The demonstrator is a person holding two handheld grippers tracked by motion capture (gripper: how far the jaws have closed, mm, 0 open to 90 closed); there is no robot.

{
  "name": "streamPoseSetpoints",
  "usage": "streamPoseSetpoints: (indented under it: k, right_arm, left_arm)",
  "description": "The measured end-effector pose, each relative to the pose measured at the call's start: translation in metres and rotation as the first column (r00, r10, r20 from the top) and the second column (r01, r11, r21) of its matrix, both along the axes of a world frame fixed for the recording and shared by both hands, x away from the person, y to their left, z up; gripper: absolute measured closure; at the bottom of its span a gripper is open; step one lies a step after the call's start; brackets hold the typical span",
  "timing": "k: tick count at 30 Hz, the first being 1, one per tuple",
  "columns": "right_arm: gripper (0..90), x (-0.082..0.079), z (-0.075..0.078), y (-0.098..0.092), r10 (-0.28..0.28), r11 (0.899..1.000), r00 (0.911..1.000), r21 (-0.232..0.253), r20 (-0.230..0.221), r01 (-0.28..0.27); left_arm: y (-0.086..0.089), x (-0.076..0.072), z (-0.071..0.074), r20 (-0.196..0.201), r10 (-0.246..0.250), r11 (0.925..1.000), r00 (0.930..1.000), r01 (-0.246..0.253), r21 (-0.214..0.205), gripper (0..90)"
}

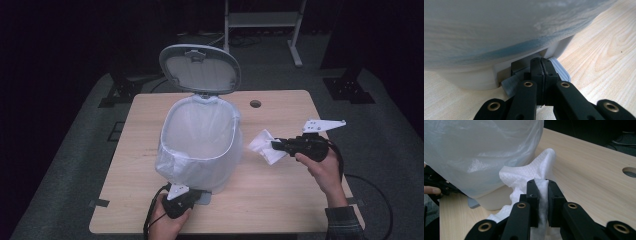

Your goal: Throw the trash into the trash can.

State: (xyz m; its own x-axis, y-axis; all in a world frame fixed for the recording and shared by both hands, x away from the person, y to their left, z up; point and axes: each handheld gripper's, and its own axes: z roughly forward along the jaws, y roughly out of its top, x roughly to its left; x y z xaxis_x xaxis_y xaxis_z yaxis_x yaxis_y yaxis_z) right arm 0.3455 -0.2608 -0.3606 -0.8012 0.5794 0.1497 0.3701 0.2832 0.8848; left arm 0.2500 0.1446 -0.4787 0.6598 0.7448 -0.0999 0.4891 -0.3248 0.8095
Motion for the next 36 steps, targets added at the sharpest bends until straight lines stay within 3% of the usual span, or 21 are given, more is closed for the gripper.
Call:
streamPoseSetpoints:
  k: [36]
  right_arm:
    - [81.5, 0.003, 0.058, 0.015, 0.085, 0.995, 0.9932, 0.045, 0.079, -0.089]
  left_arm:
    - [0.0, 0.0, 0.0, -0.003, 0.0, 1.0, 1.0, 0.0, 0.0, 89.7]
